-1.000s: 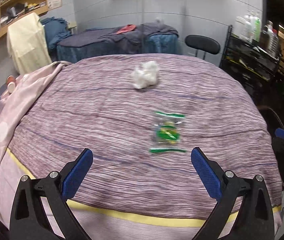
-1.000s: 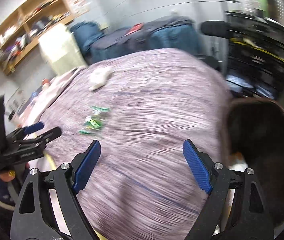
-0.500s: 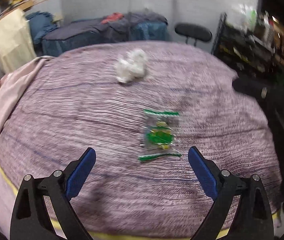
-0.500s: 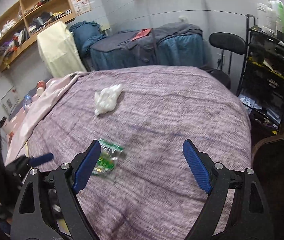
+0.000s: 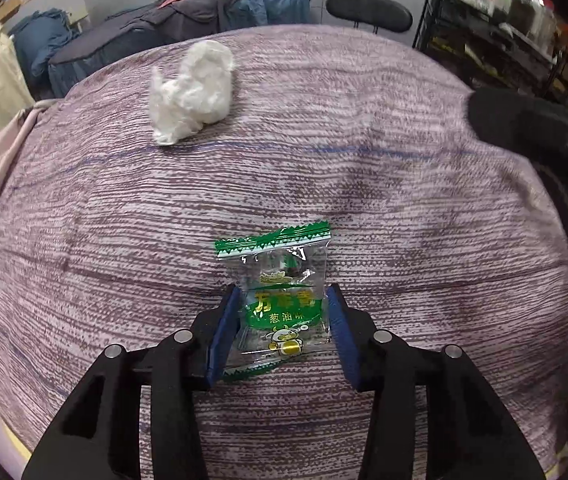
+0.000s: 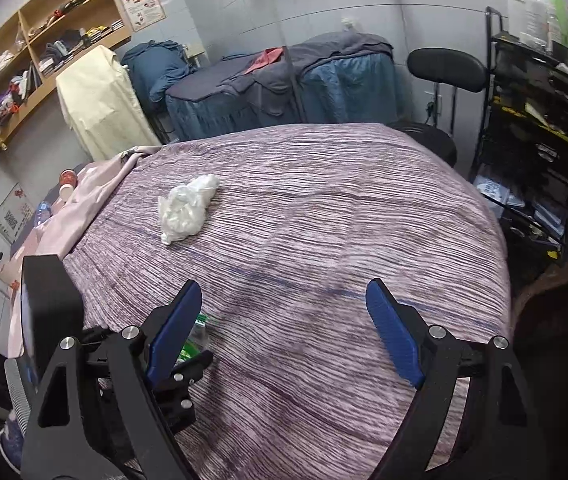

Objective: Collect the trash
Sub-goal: 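Grasp the green-printed snack wrapper with the left tool while the right tool grasps the crumpled tissue, then carry the tissue to the bin with the right tool while the left tool carries the wrapper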

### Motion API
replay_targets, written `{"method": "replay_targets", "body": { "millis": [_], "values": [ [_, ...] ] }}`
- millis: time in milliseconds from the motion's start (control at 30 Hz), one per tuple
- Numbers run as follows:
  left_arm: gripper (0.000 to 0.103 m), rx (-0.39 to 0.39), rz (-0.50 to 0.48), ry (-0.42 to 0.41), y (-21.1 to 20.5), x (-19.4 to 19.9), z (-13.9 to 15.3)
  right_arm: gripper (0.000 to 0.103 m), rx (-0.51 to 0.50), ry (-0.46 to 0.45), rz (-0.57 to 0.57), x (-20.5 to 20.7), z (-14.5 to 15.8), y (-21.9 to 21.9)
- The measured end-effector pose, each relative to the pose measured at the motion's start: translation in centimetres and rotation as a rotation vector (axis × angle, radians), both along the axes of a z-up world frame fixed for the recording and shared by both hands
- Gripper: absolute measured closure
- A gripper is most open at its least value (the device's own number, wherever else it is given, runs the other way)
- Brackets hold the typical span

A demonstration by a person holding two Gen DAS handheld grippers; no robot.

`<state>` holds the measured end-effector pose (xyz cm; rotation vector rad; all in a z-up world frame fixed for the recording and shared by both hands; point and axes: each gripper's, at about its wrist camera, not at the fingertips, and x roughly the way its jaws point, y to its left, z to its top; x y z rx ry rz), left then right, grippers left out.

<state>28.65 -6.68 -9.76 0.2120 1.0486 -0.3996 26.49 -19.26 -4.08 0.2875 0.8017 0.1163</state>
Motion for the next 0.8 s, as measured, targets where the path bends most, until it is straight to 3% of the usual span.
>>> {"method": "replay_targets", "body": {
  "millis": [167, 300, 500, 533, 667, 733, 800],
  "values": [
    [0.062, -0.100, 0.104, -0.089, 4.3, -1.4, 2.4, 0.019, -0.007, 0.001, 0.078, 3.4, -0.1, 2.9],
    [0.062, -0.115, 0.205, -0.179, 7.7, -2.5, 4.3, 0.020, -0.026, 0.004, 0.148, 6.6, -0.2, 6.6],
    [0.062, -0.149, 0.290, -0.219, 10.4, -2.8, 5.3, 0.020, -0.089, 0.036, 0.202, 11.3, -2.0, 12.0],
    [0.062, -0.150, 0.296, -0.218, 10.6, -2.9, 5.2, 0.023, -0.113, 0.047, 0.198, 11.9, -2.5, 12.6],
    [0.062, -0.144, 0.314, -0.201, 11.4, -3.3, 4.6, 0.060, -0.163, 0.061, 0.188, 12.2, -3.4, 12.8],
    [0.062, -0.153, 0.322, -0.198, 11.6, -3.4, 4.6, 0.072, -0.132, 0.053, 0.204, 11.7, -2.9, 12.2],
    [0.062, -0.164, 0.325, -0.205, 11.4, -3.7, 4.8, 0.075, -0.112, 0.037, 0.202, 10.8, -2.0, 11.6]
  ]
}}
